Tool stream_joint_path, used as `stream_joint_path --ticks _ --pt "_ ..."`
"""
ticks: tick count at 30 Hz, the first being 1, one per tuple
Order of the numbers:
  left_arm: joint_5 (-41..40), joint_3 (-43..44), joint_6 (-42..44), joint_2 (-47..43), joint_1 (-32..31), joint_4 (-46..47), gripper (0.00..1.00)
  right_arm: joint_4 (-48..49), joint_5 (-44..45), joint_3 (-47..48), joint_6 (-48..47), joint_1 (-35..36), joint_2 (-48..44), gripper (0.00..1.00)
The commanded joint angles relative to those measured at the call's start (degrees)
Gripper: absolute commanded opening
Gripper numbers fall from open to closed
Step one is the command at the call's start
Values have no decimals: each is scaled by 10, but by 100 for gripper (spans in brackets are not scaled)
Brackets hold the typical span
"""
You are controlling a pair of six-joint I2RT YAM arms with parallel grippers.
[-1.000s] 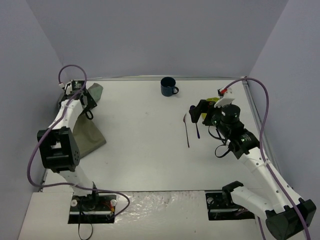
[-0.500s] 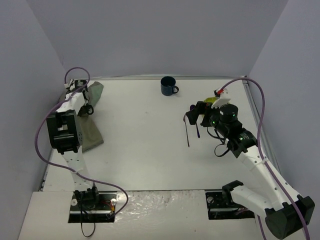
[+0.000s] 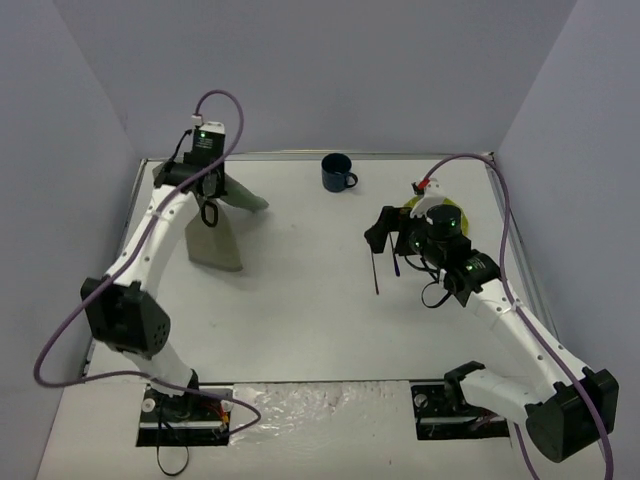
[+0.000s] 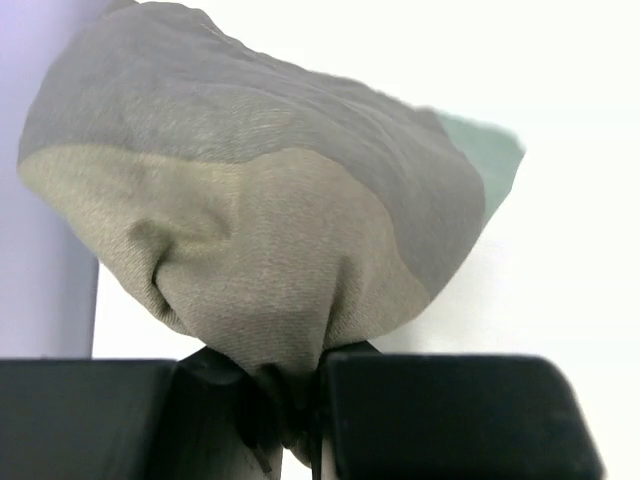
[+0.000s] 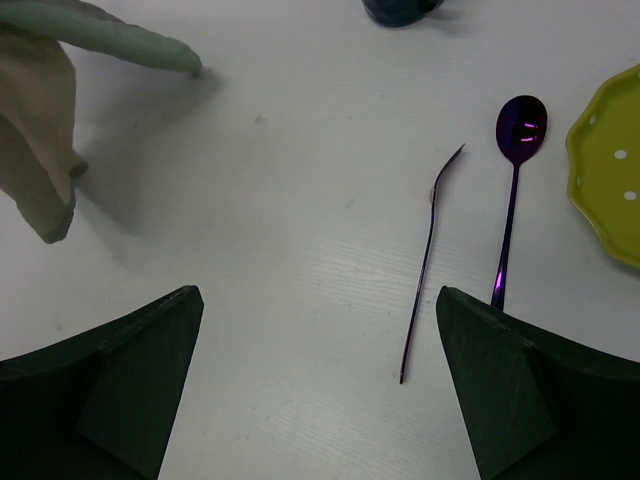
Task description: Set the dinner table for one person
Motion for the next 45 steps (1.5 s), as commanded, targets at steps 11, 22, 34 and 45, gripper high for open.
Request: stream_joint_path --ticks 11,22,34,45 --pt "42 -278 -12 -176 -269 -4 50 41 5 21 -24 36 68 100" --pt "9 -271 -91 -265 -255 37 93 51 76 35 -43 78 170 91" --pt "131 -457 -258 -341 -12 112 88 67 134 94 -36 77 316 59" --pt "168 -474 -301 -206 23 189 87 71 128 113 -67 54 389 65"
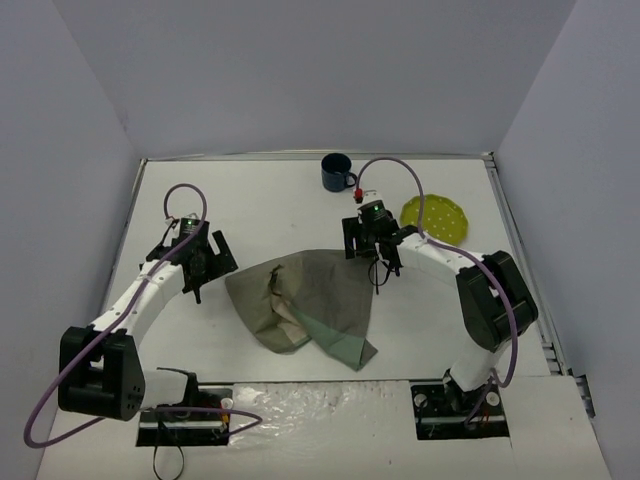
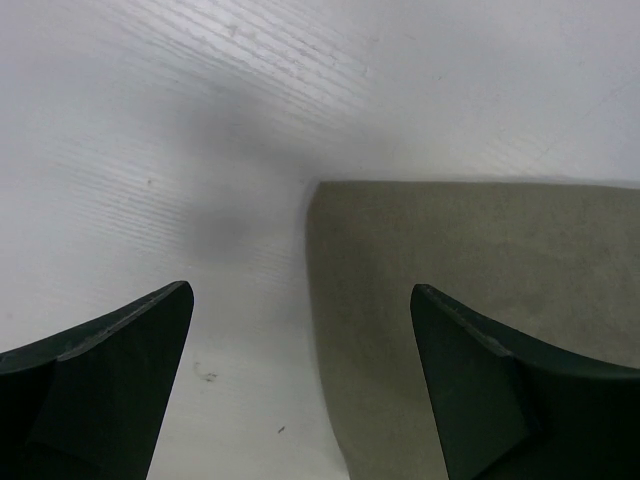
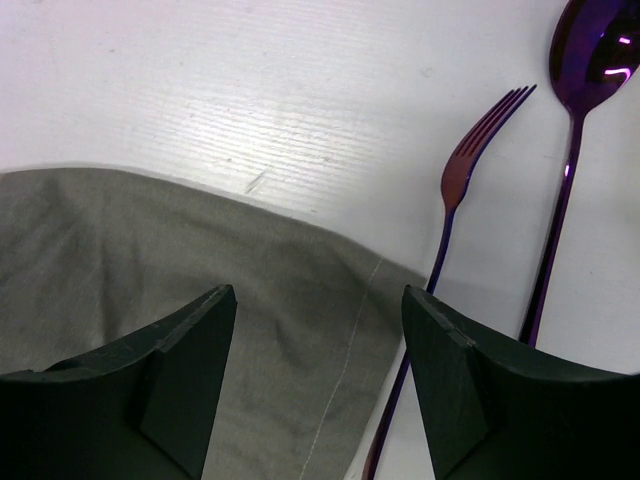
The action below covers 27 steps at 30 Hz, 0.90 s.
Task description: Set the dinner table for one person
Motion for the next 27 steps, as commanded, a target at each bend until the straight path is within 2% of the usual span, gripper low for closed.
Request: stream_joint_path --ticks 1,13,27 --pt "16 13 -37 33 3 70 87 26 11 19 -22 -10 17 65" --pt "14 7 -43 54 3 86 86 49 -10 -11 -29 -27 55 67" --pt "9 7 -42 50 2 82 86 52 43 -7 -55 -3 -2 67"
